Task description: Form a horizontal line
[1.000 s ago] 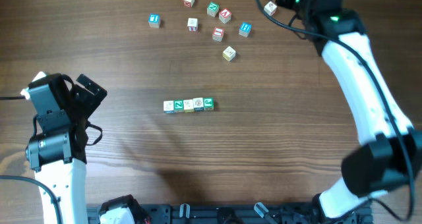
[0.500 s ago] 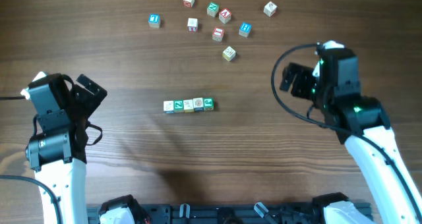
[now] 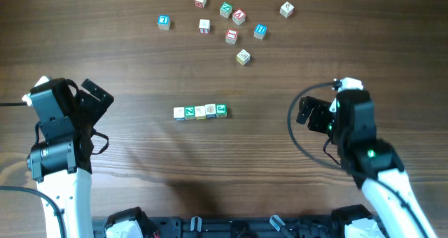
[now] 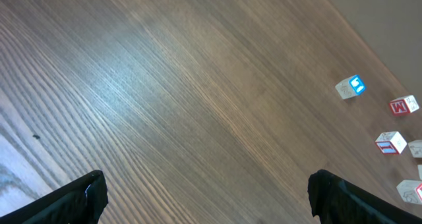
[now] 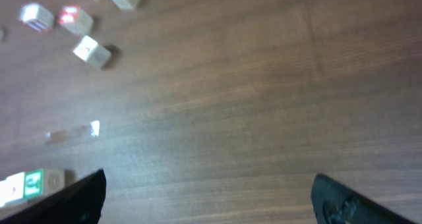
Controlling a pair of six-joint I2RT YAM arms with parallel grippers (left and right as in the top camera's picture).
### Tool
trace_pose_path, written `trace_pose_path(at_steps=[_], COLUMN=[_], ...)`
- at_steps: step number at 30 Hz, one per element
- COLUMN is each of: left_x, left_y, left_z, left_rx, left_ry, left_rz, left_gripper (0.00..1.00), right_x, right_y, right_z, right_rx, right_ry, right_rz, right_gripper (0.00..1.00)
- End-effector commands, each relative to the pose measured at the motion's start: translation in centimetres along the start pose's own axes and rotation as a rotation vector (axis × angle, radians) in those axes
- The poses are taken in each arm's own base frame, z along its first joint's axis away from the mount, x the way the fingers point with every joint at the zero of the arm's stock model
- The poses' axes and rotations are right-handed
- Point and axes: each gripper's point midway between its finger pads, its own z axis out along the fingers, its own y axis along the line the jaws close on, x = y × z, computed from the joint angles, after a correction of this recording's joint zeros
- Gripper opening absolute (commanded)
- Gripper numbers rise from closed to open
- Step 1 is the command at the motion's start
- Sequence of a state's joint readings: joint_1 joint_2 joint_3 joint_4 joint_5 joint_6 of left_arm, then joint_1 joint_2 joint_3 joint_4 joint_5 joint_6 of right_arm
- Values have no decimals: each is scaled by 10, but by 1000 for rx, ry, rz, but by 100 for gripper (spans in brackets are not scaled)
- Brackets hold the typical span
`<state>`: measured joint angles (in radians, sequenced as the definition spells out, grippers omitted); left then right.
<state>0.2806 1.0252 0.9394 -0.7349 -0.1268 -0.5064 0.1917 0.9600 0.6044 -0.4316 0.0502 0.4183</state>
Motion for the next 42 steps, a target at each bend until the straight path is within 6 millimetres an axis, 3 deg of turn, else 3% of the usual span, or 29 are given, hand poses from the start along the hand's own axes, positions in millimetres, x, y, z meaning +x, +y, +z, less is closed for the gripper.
trace_pose_path(at_steps=[1,4,12,15,18,28,32,36,42], left_x=[3,3,3,3,3,3,3,3,3], left_y=[1,1,1,1,1,1,1,1,1], left_z=[2,2,2,2,2,2,2,2,2], left_rx=[-7,-7,-7,-7,-7,-7,-6,-7,-7], left_ry=[5,5,5,5,5,5,5,5,5], left_rz=[8,8,8,8,8,8,8,8,8], left_gripper=[100,100,100,100,100,100,100,100,100], right_x=[26,34,21,-8,-16,-7,-34,-11,-10], right_y=[-12,-19,-17,-5,-2,-5,-6,-16,-17], right_z=[-5,-15,-37,-57,-76,-70,-100,-70,-69], right_rx=[-27,-48,-107,-239,-294,-317,-342,-272,-270], right_ry=[-82,-142,-291,-588,-713,-742,-901,-757,-752], right_rz=[4,13,26,44,51,49,68,68,68], right_gripper=[100,100,100,100,100,100,100,100,100])
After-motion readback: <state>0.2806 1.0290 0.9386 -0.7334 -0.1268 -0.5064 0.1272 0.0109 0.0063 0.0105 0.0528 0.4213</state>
